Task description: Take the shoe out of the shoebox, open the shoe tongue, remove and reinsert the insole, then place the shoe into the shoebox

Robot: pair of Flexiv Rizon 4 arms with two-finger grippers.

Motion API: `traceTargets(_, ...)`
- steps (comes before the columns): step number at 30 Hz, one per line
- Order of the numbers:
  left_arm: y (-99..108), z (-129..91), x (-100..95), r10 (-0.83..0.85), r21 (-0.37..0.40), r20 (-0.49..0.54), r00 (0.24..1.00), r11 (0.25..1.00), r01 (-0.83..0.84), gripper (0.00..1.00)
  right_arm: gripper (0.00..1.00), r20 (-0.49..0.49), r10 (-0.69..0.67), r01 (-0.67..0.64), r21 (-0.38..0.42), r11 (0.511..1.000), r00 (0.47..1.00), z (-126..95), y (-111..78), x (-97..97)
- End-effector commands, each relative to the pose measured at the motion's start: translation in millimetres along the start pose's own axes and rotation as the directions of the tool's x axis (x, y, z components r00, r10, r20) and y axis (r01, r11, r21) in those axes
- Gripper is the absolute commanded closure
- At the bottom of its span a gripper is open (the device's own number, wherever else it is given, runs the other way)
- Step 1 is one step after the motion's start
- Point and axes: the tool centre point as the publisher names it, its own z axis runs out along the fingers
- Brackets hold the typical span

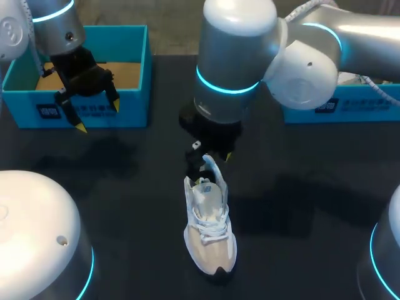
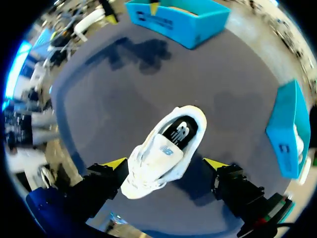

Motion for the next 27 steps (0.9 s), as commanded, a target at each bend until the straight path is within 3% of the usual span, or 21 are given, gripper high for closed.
traceTargets(1,0,0,0.5,0.0,-0.003,-0.001,1.0,1.0,0.0,0.0,0.0,-0.118,-0.512,0.512,-0.032,0.858,0.851,2,-0.8,-3.3)
traceTargets(9,0,0,0.5,0.0,-0.003,-0.001,1.0,1.0,0.0,0.0,0.0,-0.118,-0.512,0.512,-0.032,0.858,0.851,2,-0.8,-3.3)
traceTargets(12,0,0,0.5,0.0,-0.003,-0.001,1.0,1.0,0.0,0.0,0.0,-0.07,-0.611,0.613,0.01,0.79,0.789,6,12.3,-4.2)
traceTargets(17,0,0,0.5,0.0,-0.003,-0.001,1.0,1.0,0.0,0.0,0.0,-0.031,-0.689,0.69,0.014,0.724,0.724,13,24.1,-15.8)
traceTargets(27,5,-4,2.1,-0.032,-0.006,0.007,0.999,0.999,0.032,0.0,0.0,0.032,-0.736,0.736,0.024,0.677,0.676,25,43.9,-33.1)
